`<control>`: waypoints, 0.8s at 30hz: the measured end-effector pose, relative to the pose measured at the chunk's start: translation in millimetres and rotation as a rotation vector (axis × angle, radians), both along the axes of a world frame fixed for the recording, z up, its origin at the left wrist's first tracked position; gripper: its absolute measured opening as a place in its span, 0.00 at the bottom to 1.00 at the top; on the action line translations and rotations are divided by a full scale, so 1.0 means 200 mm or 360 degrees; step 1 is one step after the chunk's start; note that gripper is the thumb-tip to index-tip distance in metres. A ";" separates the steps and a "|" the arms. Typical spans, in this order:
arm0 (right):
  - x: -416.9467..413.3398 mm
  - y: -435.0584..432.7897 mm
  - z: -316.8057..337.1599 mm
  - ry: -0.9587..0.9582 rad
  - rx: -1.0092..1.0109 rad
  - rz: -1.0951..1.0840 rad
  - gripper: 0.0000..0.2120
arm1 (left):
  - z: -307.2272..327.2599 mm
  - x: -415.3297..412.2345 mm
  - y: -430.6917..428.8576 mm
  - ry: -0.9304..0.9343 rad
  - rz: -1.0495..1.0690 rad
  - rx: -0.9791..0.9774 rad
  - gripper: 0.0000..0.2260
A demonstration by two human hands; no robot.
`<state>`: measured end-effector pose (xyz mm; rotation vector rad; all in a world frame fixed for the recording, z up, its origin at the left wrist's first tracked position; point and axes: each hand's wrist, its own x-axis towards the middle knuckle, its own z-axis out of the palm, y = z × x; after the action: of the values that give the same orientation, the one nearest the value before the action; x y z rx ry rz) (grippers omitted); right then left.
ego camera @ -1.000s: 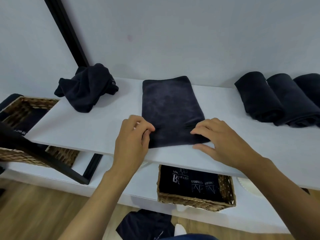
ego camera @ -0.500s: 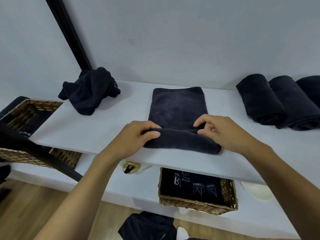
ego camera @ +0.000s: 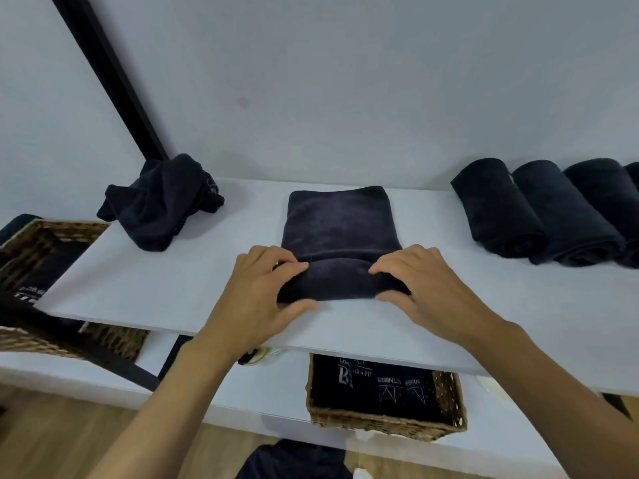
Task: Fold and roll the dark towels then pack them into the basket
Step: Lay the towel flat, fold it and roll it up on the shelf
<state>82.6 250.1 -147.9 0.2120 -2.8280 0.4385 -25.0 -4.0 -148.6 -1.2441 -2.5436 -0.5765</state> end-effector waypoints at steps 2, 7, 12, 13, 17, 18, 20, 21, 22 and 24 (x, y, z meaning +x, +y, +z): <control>0.01 0.01 0.02 -0.0086 -0.0219 -0.0019 0.12 | -0.02 0.02 -0.02 0.0025 -0.0060 -0.0019 0.20; 0.01 0.08 0.11 -0.0492 -0.0819 -0.0020 0.04 | 0.08 -0.02 0.03 -0.0683 -0.0121 0.0163 0.09; -0.08 0.08 0.11 -0.0150 -0.0434 -0.0207 0.07 | 0.14 -0.13 0.13 -0.1097 -0.0105 0.0048 0.08; -0.08 0.05 0.10 0.0066 -0.0290 -0.0190 0.08 | 0.15 -0.15 0.15 -0.1131 -0.0076 0.0011 0.08; -0.05 0.00 0.05 0.0197 0.0097 -0.0020 0.16 | 0.15 -0.20 0.19 -0.1199 0.0038 0.0062 0.07; -0.05 0.00 0.03 0.0175 0.0139 -0.0011 0.18 | 0.14 -0.20 0.20 -0.1151 0.0091 0.0078 0.06; -0.08 0.02 0.03 0.0121 0.0095 -0.0030 0.17 | 0.13 -0.18 0.22 -0.0854 0.0218 0.0130 0.05; -0.10 0.03 0.05 0.0081 0.0020 -0.0047 0.15 | 0.12 -0.16 0.22 -0.0578 0.0233 0.0192 0.05; -0.12 0.04 0.06 0.0029 -0.0105 -0.0065 0.14 | 0.11 -0.13 0.21 -0.0294 0.0182 0.0244 0.07; -0.16 0.06 0.09 -0.0089 -0.0494 -0.0112 0.11 | 0.07 -0.09 0.19 0.0076 -0.0006 0.0223 0.12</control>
<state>51.3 262.5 -130.6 0.0377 -2.7609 0.8683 -42.4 34.4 -134.0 -1.1995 -2.4166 -0.7041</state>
